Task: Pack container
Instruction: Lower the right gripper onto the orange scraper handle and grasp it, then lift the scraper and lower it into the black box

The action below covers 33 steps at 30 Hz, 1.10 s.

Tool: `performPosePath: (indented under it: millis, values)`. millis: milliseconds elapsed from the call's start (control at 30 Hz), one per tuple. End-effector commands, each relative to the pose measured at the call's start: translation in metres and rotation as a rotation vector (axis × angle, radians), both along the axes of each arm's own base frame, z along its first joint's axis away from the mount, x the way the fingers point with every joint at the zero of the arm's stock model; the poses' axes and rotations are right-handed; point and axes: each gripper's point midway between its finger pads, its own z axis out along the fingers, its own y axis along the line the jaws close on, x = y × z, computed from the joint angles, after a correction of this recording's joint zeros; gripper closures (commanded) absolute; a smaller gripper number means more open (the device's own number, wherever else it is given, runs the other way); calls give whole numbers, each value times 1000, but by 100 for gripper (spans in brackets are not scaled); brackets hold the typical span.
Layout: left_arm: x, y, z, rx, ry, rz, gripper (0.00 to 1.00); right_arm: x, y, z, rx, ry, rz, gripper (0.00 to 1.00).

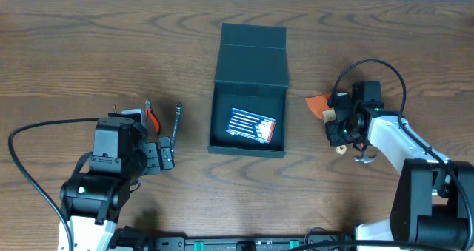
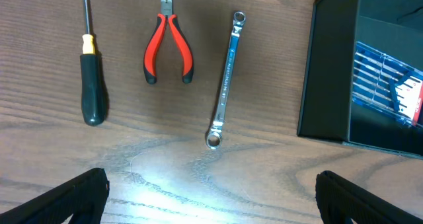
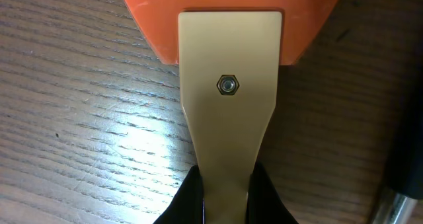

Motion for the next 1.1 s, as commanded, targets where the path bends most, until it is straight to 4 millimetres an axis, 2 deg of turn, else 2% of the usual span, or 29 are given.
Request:
performPosePath:
  millis: [0,333,500,1067]
  values:
    - [3,-1,8,-14,-20,9,1,-19,12,-16,71,83,-8,99]
    - [3,-1,8,-14,-20,9,2,-19,17,-13,102,85,-2,99]
    - [3,-1,8,-14,-19,9,1,-11,17,-4,103,49,0,99]
    - [3,-1,8,-14,-19,9,1,30,12,66,105,-178,-91,99]
